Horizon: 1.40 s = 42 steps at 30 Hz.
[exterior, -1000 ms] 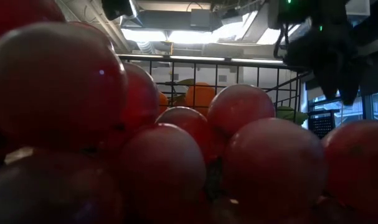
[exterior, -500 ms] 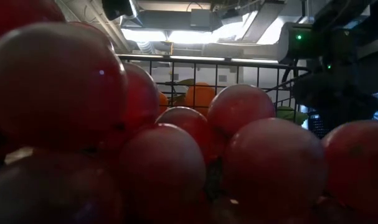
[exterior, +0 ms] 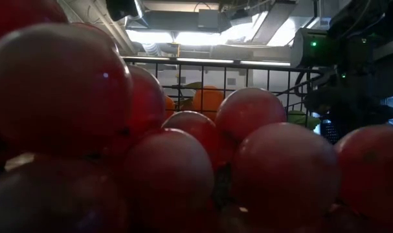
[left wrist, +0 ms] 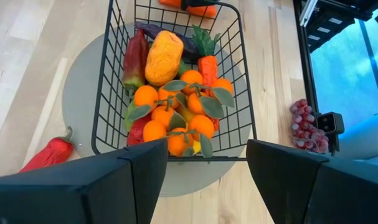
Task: Build produce basket
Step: Put the carrot into the basket
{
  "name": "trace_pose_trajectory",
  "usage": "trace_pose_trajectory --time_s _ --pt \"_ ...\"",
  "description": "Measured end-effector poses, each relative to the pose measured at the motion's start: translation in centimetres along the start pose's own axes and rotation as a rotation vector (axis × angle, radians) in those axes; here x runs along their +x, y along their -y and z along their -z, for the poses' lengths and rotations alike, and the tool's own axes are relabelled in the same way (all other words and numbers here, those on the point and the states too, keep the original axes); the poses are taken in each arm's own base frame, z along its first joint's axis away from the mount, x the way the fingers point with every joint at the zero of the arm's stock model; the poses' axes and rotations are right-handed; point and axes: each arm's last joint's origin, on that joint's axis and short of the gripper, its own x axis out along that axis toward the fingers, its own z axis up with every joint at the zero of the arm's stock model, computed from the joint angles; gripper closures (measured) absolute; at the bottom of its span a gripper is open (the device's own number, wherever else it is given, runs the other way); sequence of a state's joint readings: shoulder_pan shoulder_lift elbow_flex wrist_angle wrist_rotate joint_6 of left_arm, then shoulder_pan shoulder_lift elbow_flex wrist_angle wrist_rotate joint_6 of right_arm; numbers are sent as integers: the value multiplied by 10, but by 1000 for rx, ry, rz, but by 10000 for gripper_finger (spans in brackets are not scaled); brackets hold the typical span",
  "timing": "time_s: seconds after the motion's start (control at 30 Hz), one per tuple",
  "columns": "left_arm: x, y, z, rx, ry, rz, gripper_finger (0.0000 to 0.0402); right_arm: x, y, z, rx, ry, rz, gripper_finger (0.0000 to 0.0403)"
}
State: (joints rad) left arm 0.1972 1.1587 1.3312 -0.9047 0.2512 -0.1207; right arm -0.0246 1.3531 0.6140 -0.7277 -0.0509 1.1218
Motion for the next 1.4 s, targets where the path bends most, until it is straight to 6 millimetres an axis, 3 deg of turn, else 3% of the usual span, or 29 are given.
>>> trace_pose_trajectory --time_s 0.3,0.63,1.17,1.4 --pt "1 4 1 14 -5 15 194 0 -2 -1 -16 14 -17 385" --pt "1 5 1 16 -6 16 194 -10 -12 -10 -50 54 -81 398" --pt "1 5 1 16 -7 17 194 -87 -31 -22 -108 123 78 401" --pt "1 5 1 17 -7 17 194 -130 -46 -29 -155 203 -6 402"
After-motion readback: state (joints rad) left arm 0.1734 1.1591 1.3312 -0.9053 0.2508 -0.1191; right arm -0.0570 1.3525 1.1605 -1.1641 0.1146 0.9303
